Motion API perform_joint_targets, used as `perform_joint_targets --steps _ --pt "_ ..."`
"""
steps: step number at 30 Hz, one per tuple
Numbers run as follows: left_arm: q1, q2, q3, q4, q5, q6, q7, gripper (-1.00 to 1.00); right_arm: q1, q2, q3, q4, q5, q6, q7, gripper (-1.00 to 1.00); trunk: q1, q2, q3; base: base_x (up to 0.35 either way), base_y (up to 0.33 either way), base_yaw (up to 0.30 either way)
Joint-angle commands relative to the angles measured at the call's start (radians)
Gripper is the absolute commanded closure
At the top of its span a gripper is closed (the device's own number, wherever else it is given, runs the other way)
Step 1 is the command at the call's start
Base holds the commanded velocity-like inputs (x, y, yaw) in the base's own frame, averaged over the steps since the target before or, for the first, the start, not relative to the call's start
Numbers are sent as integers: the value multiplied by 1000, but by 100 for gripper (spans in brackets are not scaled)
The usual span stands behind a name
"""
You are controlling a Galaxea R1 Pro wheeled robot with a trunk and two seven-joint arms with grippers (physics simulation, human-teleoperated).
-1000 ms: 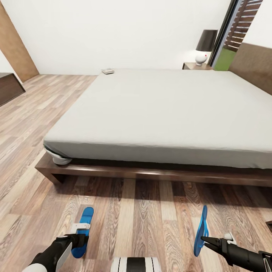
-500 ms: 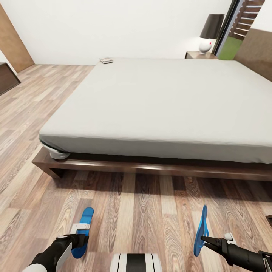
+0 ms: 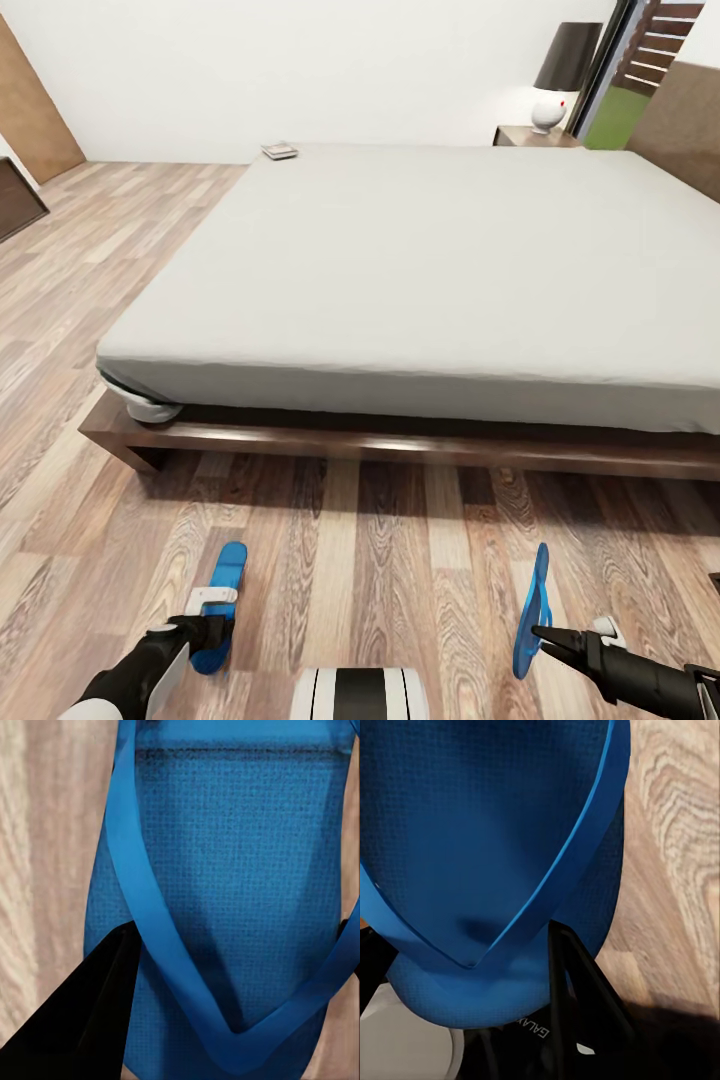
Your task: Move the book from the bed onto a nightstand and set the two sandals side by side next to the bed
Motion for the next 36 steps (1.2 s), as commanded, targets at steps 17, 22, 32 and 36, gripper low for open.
perform_joint_targets --steps 17,22,32,36 --pt "2 2 -2 -1 5 -10 -1 100 -1 1 -4 0 10 10 8 100 0 0 -1 214 235 0" --pt "2 1 -2 0 4 -11 -1 100 -1 1 -4 -1 10 10 8 100 0 0 -1 245 190 0" --pt "2 0 -2 0 4 -12 0 100 -1 1 -4 -1 10 10 8 100 0 0 -1 233 10 0" --pt "2 -1 -3 0 4 -10 3 100 -1 1 -4 -1 10 10 8 100 0 0 -1 14 0 0"
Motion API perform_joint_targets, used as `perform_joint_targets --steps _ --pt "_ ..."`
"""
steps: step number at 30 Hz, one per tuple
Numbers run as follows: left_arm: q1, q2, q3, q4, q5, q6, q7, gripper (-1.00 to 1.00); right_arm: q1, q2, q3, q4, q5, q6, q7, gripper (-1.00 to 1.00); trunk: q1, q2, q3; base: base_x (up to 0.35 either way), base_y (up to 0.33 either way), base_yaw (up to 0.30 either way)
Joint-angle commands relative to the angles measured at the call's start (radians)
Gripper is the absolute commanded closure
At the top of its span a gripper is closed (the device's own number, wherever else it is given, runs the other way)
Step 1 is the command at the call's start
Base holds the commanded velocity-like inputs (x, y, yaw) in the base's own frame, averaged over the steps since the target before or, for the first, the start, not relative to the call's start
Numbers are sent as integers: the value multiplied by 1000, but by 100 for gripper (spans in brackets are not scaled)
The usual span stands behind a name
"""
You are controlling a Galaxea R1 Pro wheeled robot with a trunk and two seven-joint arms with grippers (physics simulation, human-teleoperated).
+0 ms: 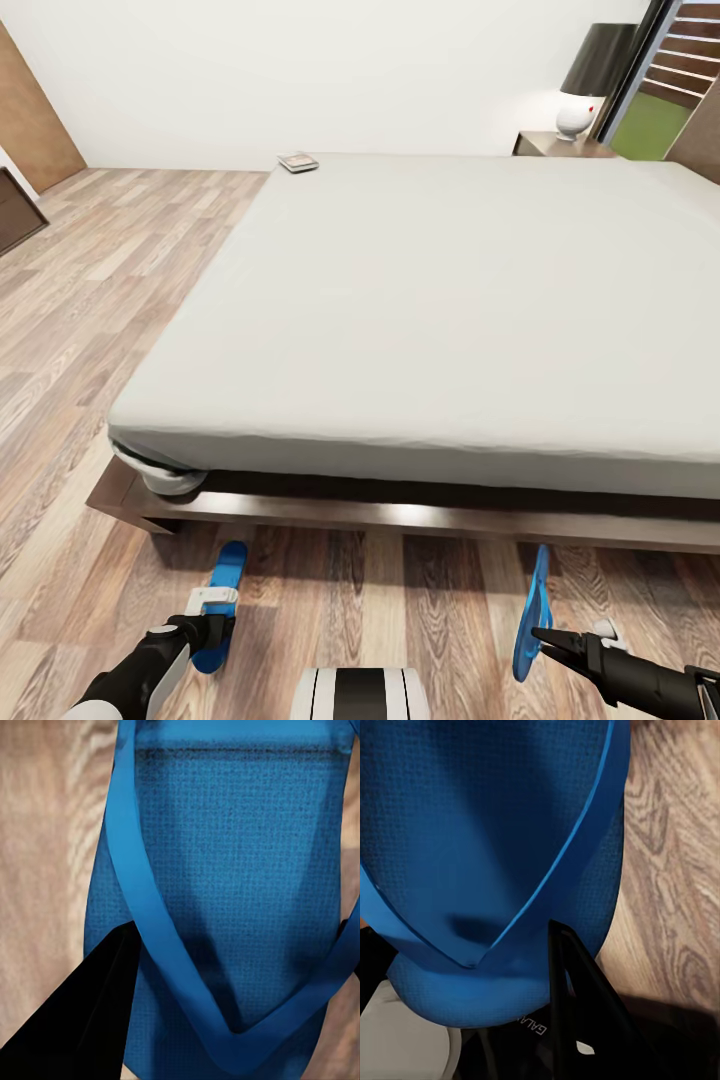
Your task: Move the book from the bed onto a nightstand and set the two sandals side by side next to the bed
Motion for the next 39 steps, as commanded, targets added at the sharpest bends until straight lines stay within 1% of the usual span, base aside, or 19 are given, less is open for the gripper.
perform_joint_targets --steps 1,27,33,35,39 --pt "0 0 -2 -2 3 6 -1 100 -5 1 -7 -1 9 11 10 100 0 0 -1 4 0 0" --pt "0 -1 -2 -2 4 5 1 100 -5 1 -7 -1 9 11 10 100 12 -6 -101 0 0 0" --pt "0 -1 -2 -2 4 -7 0 100 -5 1 -7 -1 9 11 10 100 12 -6 -101 0 0 0" --pt "0 -1 -1 2 4 -30 -1 100 -5 1 -7 -1 9 11 10 100 12 -6 -101 0 0 0" --pt "0 0 0 37 4 -98 0 100 -5 1 -7 -1 9 11 10 100 12 -6 -101 0 0 0"
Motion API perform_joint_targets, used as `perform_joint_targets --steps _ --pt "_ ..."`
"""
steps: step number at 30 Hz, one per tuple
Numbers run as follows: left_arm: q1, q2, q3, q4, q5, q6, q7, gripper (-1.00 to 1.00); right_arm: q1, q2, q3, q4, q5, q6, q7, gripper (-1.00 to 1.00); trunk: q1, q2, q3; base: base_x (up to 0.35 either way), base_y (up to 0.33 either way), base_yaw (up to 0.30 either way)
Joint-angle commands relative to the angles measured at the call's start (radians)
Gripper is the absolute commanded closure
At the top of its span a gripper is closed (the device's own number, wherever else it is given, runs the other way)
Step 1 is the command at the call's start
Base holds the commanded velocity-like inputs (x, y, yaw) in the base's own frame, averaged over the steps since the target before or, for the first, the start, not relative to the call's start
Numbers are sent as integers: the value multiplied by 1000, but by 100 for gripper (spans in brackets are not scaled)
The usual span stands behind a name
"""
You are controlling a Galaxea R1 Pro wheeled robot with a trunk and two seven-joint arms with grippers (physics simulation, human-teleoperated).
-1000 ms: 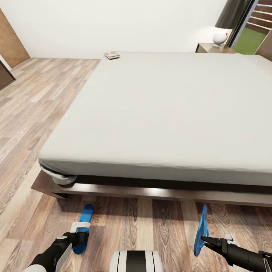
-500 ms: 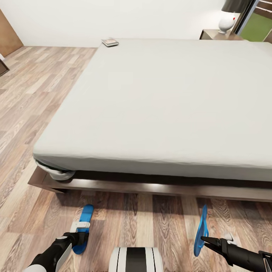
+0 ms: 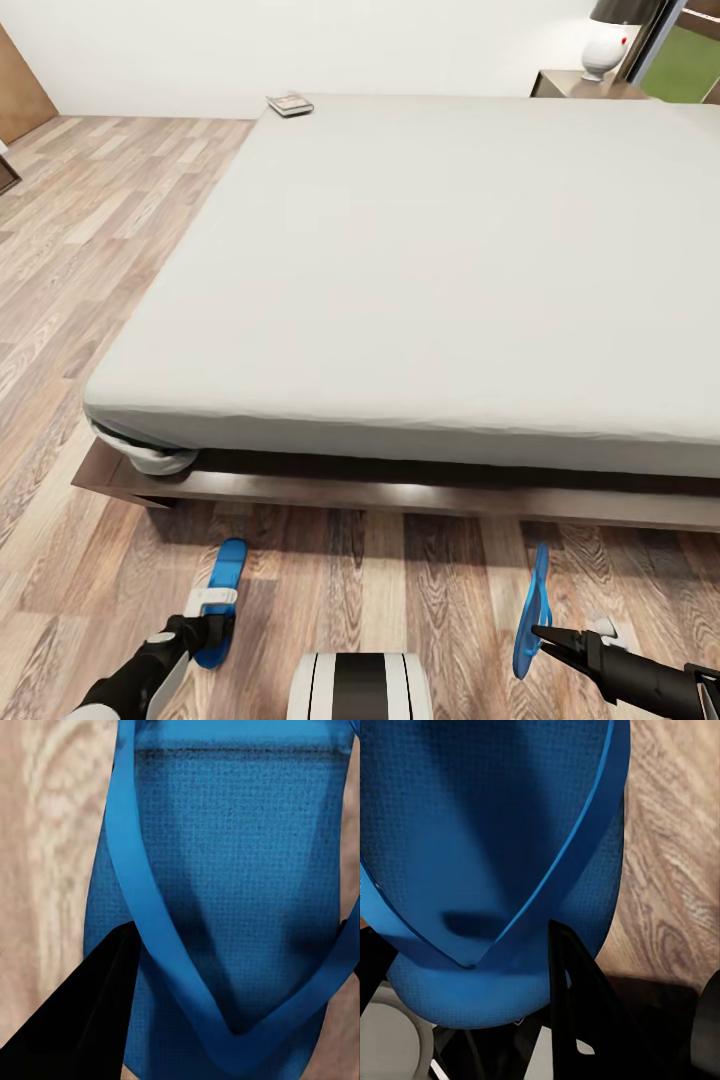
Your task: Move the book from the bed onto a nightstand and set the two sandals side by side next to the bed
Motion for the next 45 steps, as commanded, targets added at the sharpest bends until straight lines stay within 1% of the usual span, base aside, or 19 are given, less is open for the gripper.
perform_joint_targets --steps 1,6,23,35,36,41,45 --pt "0 0 -1 4 4 -10 -1 100 -1 1 -4 -1 10 10 9 100 0 0 -1 0 0 0" --pt "0 1 -1 11 3 -25 0 100 -1 1 -4 -1 10 10 9 100 0 0 -1 0 0 0" --pt "0 1 -3 11 2 -25 0 100 -1 1 -4 -1 10 10 9 100 7 -4 -66 0 0 0" --pt "0 1 3 12 3 -31 -3 100 -1 1 -4 -1 10 10 9 100 7 -4 -66 0 0 0" --pt "0 1 3 13 3 -36 -3 100 -1 1 -4 -1 10 10 9 100 7 -4 -66 0 0 0" --pt "0 2 5 41 3 -113 -3 100 -1 1 -4 -1 10 10 9 100 7 -4 -66 0 0 0" --pt "0 2 5 46 4 -128 -3 100 -1 1 -4 -1 10 10 9 100 7 -4 -66 0 0 0"
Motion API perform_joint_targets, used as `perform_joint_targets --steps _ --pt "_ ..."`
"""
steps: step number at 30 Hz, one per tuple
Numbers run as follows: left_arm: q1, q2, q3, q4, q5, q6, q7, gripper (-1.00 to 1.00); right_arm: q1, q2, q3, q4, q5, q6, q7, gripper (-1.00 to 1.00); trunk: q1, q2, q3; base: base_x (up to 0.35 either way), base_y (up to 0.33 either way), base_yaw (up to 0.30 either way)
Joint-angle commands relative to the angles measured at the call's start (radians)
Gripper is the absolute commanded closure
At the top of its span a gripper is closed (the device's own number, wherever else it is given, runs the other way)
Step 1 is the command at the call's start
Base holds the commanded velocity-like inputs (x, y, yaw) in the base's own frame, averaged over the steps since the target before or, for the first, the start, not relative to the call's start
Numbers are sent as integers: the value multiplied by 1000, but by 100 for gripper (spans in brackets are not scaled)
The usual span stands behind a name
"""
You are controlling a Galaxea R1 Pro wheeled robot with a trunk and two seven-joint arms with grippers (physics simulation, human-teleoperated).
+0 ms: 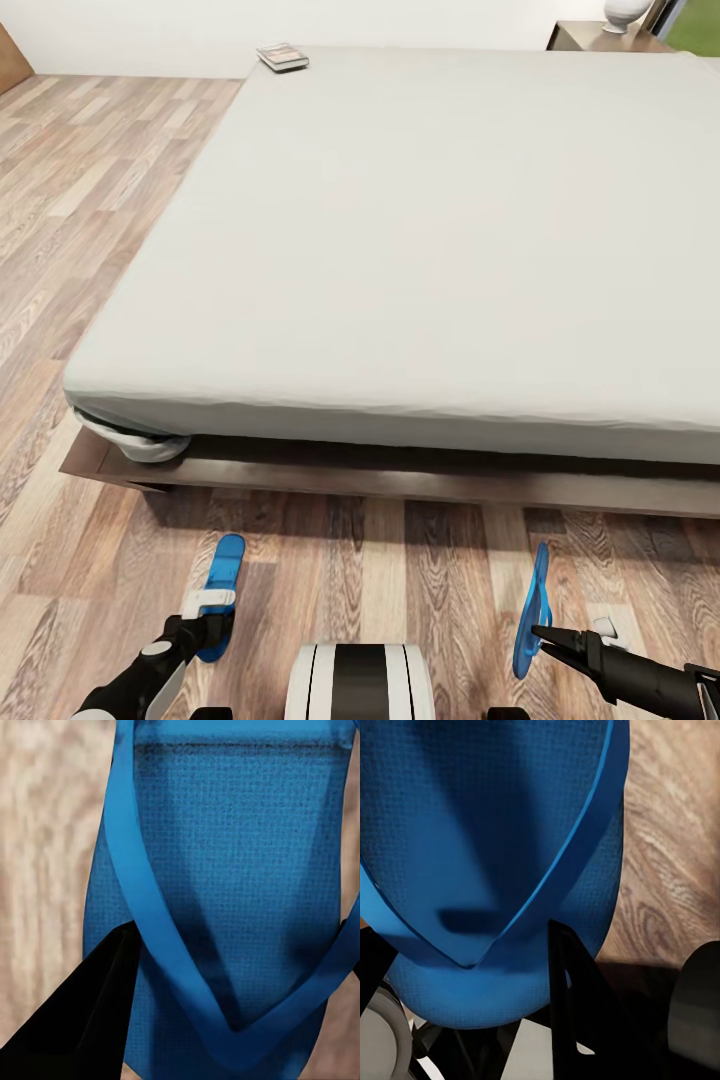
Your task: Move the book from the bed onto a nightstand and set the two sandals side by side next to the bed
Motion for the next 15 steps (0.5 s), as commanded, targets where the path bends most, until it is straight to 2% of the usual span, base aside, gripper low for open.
perform_joint_targets --steps 1,5,15 --pt "0 0 -1 1 4 -4 -1 100 -1 1 -4 -1 10 10 9 100 0 0 -1 0 0 0" --pt "0 0 -1 2 4 -5 -1 100 -2 1 -4 -1 10 10 9 100 0 0 -1 0 0 0" --pt "0 -1 -1 2 4 -5 0 100 -1 1 -4 -1 10 10 9 100 4 -3 -39 0 0 0"
